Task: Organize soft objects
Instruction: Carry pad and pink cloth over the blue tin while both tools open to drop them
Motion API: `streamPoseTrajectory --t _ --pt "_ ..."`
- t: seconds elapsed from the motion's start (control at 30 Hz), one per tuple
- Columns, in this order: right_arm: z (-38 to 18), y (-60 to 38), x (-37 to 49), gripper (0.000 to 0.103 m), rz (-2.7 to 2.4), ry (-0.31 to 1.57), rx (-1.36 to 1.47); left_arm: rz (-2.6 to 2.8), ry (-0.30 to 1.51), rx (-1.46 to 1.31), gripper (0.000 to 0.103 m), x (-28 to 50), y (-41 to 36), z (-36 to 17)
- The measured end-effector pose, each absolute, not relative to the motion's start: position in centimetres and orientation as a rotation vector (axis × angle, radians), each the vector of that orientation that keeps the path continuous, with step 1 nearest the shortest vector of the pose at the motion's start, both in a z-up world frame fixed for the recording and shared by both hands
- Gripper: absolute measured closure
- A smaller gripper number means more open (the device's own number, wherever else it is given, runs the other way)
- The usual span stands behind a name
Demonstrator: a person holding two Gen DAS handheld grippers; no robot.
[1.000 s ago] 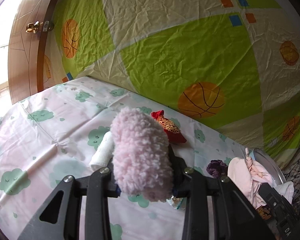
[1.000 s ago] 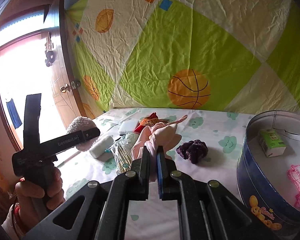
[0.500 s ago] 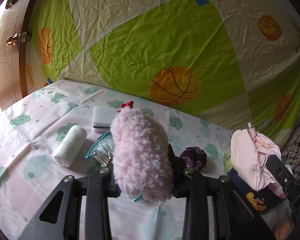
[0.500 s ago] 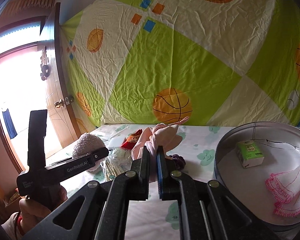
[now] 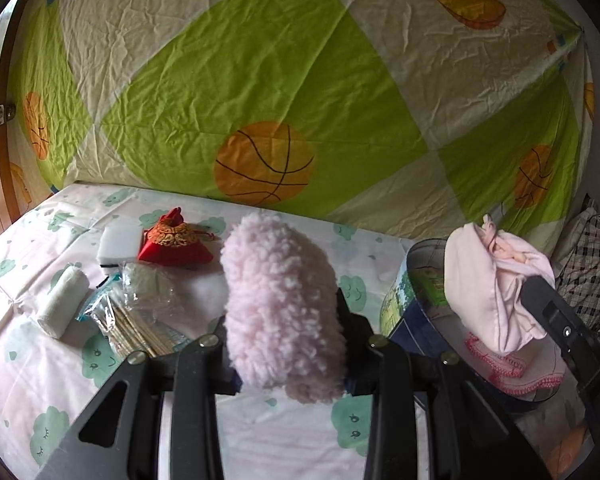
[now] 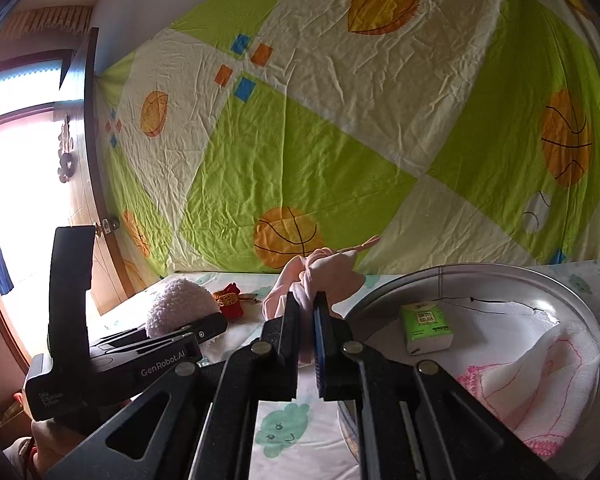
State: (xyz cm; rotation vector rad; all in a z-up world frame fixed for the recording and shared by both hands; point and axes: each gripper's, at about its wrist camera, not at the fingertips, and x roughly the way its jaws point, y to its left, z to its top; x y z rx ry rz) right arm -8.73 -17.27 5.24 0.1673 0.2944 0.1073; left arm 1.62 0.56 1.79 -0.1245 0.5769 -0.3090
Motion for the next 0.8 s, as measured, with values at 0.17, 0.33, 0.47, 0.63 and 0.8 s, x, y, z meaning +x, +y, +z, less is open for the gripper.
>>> streamPoseTrajectory --t 0.17,0.33,0.47,0.63,0.8 --pt "5.6 -19.9 -9.0 0.096 0.061 0.276 0.192 -0.339 0.563 -0.095 0.069 1.3 -2.2 2.5" --pt "5.9 -22.3 -9.4 0.096 0.016 0.259 0.209 -0.375 0.552 -0.061 0.069 0.8 -5.0 3.0" --pt "5.8 -24.2 -9.6 0.096 -0.025 0.265 0.210 -0.401 0.545 -0.038 0.069 0.4 -7.1 3.5" --pt "5.6 -27.0 -9.9 0.096 -0.085 0.270 0.214 -0.434 0.540 -0.019 0.069 0.3 -9.8 4.0" --pt "5.4 -30.3 -10.1 0.096 -0.161 0.279 0.223 -0.460 0.538 0.009 0.069 0.4 -12.9 4.1"
